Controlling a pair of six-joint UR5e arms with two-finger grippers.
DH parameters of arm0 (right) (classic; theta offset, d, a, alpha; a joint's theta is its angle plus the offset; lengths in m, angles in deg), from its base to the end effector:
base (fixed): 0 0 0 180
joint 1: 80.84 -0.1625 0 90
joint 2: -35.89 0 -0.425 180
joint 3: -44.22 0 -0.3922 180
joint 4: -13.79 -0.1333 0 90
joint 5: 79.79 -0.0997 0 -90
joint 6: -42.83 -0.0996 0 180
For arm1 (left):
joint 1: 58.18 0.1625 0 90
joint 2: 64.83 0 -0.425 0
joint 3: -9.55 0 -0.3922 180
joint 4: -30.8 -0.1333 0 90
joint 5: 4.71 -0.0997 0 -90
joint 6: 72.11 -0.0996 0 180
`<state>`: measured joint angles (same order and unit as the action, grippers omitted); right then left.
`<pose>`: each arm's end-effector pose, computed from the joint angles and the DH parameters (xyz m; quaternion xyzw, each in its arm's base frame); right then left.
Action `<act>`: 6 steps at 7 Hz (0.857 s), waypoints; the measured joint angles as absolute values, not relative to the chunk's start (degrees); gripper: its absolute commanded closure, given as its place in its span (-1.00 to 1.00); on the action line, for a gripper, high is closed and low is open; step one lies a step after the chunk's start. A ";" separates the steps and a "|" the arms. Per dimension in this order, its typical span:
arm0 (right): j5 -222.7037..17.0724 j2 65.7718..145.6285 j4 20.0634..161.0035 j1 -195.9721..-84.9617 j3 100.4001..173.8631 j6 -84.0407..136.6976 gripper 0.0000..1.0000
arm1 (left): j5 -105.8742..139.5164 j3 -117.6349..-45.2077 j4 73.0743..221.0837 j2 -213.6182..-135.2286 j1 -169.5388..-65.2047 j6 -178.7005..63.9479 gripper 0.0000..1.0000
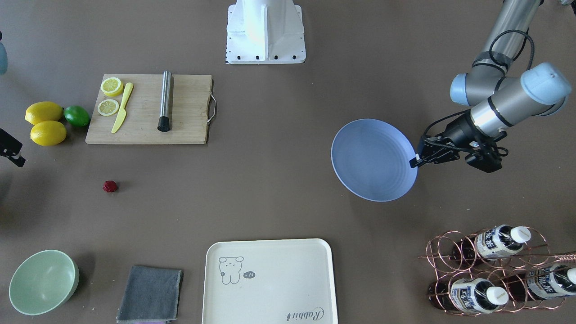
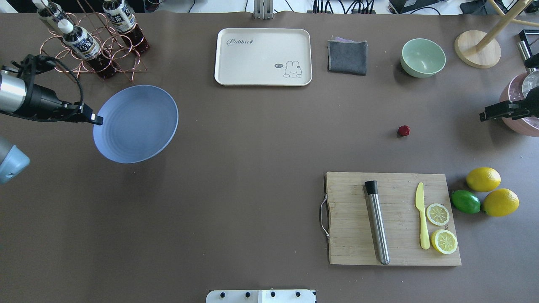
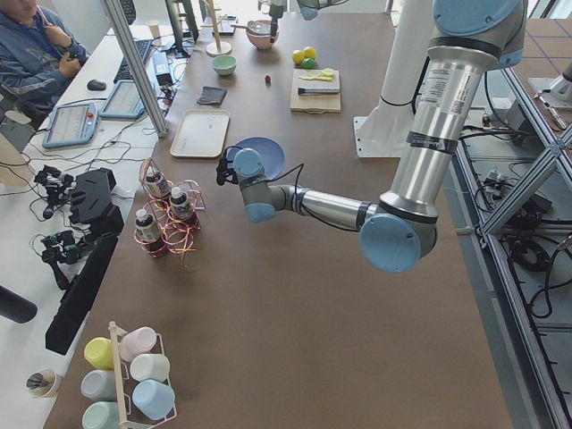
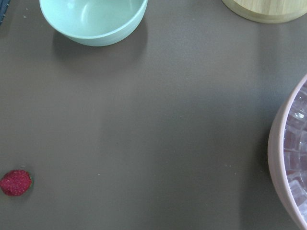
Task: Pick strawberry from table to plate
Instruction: 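Push the blue plate inward with the left gripper while the right gripper approaches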
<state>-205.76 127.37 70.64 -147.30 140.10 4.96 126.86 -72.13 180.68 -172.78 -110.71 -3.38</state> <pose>-0.1344 -0.4958 0.5604 0.1139 -0.4077 0.0137 0.9059 0.3253 -0.5348 0.4339 0.0869 0.6013 -0.0121 0.7942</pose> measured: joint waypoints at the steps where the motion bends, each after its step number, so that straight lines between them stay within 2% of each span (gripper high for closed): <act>1: -205.75 127.20 70.69 -147.17 140.06 4.90 -1.00 | 122.46 -72.49 176.37 -176.76 -107.09 -1.86 1.00; 5: -203.66 123.70 71.49 -143.52 139.18 -1.69 -1.00 | 108.82 -74.44 162.39 -188.14 -94.98 1.54 1.00; 6: -202.35 121.83 72.56 -141.63 138.77 -4.02 -1.00 | 106.23 -74.45 161.09 -189.32 -93.12 2.12 -0.92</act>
<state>-202.35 121.83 72.56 -141.63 138.77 -4.02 106.23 -74.45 161.09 -189.32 -93.12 2.12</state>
